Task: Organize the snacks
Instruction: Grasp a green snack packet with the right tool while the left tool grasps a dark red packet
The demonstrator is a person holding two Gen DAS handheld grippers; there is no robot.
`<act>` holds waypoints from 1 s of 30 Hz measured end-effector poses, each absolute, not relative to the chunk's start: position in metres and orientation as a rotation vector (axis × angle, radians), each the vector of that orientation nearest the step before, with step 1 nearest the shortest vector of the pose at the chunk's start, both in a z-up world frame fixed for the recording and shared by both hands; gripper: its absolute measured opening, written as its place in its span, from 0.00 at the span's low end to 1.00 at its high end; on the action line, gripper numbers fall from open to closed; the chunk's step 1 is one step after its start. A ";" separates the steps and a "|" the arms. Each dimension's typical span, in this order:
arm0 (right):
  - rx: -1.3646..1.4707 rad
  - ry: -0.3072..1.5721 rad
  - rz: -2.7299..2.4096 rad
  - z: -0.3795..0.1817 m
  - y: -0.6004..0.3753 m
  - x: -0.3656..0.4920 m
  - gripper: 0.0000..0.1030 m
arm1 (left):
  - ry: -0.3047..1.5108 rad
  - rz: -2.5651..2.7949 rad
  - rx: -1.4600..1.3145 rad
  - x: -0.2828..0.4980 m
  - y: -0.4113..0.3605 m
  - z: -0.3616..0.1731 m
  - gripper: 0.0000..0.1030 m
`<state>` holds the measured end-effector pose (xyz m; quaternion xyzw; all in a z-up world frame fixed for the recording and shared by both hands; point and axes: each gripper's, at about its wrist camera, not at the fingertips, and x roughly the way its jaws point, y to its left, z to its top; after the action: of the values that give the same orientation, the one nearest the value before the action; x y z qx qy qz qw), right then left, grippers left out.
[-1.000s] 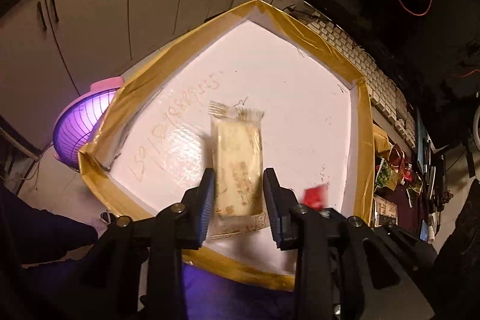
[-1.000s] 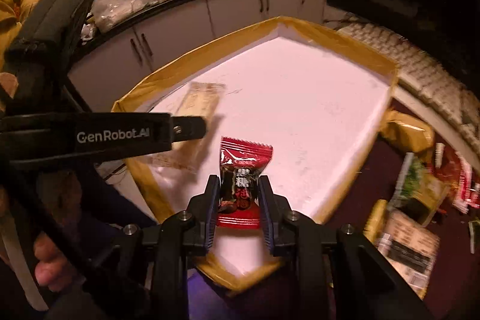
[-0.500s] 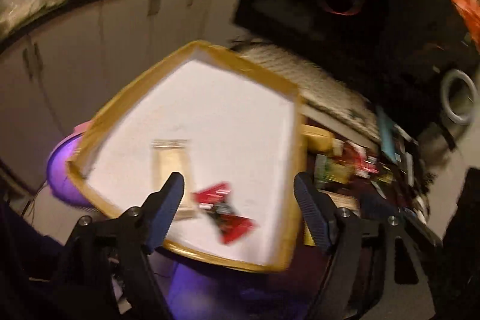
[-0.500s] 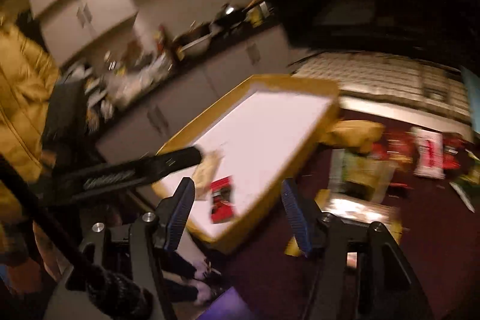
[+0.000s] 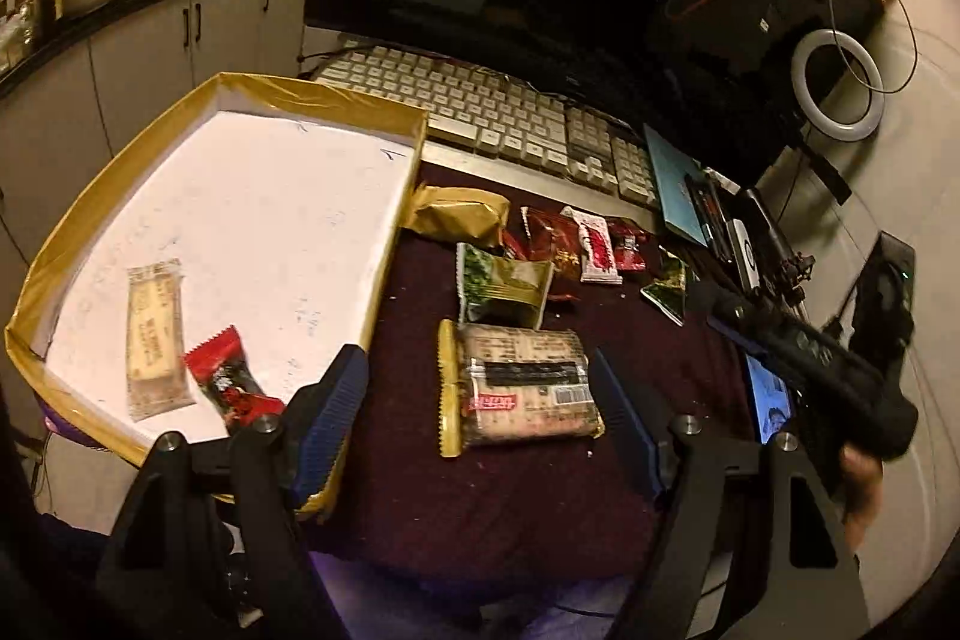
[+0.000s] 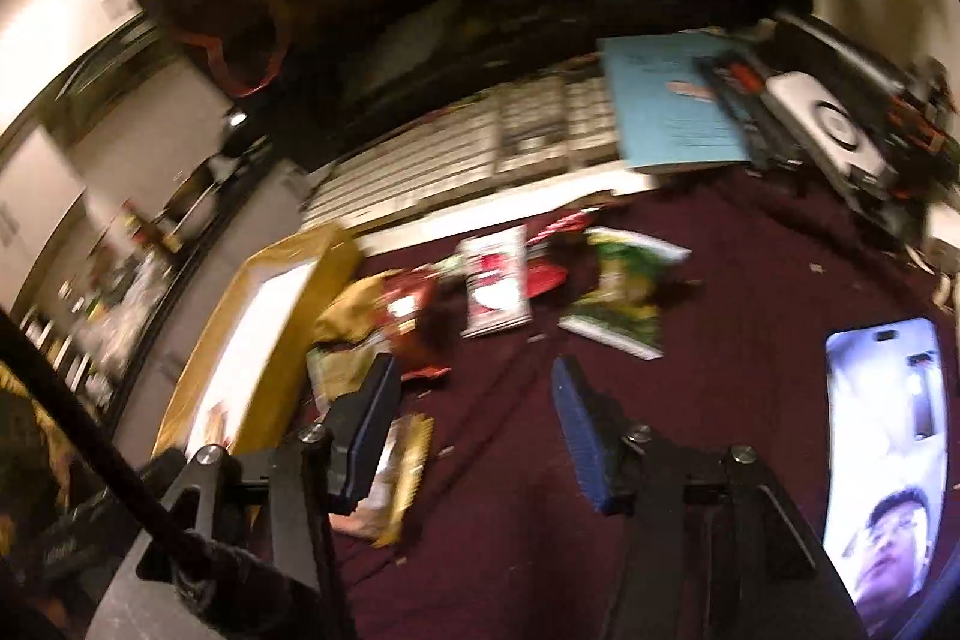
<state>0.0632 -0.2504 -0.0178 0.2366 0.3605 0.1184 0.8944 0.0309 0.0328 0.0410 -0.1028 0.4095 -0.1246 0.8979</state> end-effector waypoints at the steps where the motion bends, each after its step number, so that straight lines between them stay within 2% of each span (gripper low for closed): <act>1: 0.500 0.751 0.227 -0.019 -0.254 0.066 0.46 | 0.850 -0.258 -0.214 0.031 0.032 0.040 0.74; 3: 0.512 0.763 0.177 -0.022 -0.261 0.073 0.40 | 0.856 -0.259 -0.214 0.032 0.030 0.039 0.74; 14: 0.551 0.813 0.007 -0.043 -0.281 0.111 0.39 | 0.857 -0.284 -0.214 0.034 0.022 0.042 0.74; 17: 0.551 0.832 0.001 -0.053 -0.282 0.116 0.26 | 0.860 -0.296 -0.210 0.036 0.013 0.041 0.74; 20: 0.564 0.796 0.001 -0.056 -0.286 0.113 0.20 | 0.866 -0.313 -0.198 0.040 0.003 0.038 0.74; 27: 0.573 0.736 0.063 -0.055 -0.285 0.110 0.17 | 0.901 -0.324 -0.173 0.075 -0.026 0.024 0.74; 30: 0.550 0.737 0.081 -0.054 -0.279 0.112 0.17 | 0.951 -0.315 -0.184 0.101 -0.040 0.012 0.64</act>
<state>0.1115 -0.2794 -0.0543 0.2654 0.3555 0.0391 0.8954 0.1009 -0.0402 0.0116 -0.0880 0.4553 -0.1506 0.8731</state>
